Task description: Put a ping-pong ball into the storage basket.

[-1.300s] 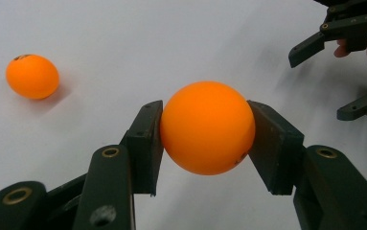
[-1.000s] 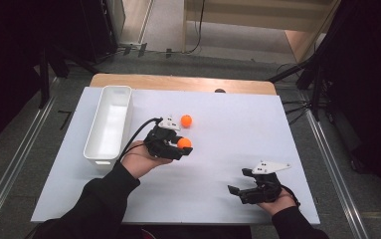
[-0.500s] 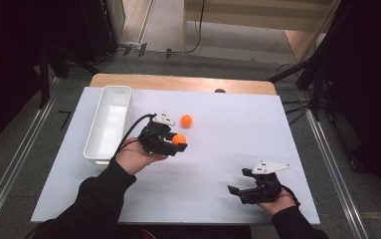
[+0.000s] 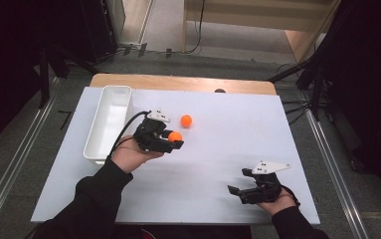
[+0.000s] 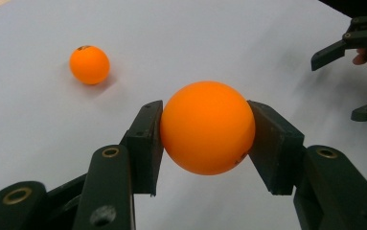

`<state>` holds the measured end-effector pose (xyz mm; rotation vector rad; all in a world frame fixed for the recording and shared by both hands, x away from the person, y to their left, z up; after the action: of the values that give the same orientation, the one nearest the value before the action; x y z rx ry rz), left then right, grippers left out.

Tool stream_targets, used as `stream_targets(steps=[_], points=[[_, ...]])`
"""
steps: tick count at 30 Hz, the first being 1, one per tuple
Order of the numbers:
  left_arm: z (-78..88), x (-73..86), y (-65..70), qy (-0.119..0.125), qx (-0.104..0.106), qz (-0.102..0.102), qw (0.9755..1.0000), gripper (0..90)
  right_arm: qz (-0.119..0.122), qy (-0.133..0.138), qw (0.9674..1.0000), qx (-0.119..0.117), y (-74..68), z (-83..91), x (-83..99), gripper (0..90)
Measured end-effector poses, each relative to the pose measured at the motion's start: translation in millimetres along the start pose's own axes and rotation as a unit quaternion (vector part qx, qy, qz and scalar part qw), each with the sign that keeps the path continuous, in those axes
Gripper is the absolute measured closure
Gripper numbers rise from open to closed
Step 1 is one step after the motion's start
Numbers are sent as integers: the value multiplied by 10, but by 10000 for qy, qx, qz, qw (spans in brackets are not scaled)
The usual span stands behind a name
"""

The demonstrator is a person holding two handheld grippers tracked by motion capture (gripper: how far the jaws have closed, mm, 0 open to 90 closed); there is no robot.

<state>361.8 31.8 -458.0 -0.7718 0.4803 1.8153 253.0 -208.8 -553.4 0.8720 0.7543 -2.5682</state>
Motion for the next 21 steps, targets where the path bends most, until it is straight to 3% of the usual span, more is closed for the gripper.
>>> stream_targets(steps=[7, 21], points=[[82, 15, -91, -11, -208, 28, 9998, 500, 8, -2, 10000, 6, 1, -2, 0, 131], [202, 35, -192, 94, -128, 235, 9996, 500, -3, -3, 10000, -8, -2, -1, 0, 131]])
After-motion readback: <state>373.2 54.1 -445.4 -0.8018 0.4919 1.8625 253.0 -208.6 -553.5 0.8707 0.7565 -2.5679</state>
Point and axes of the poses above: each handheld gripper's, and its own axes: z roughly backward along the jaws, x roughly out of its underside, y roughly to its right, the point moved 8 cm from there along -z, roughly forward along the jaws, and after that the axes turned 15 degrees about -z, right-handed, at the moved point
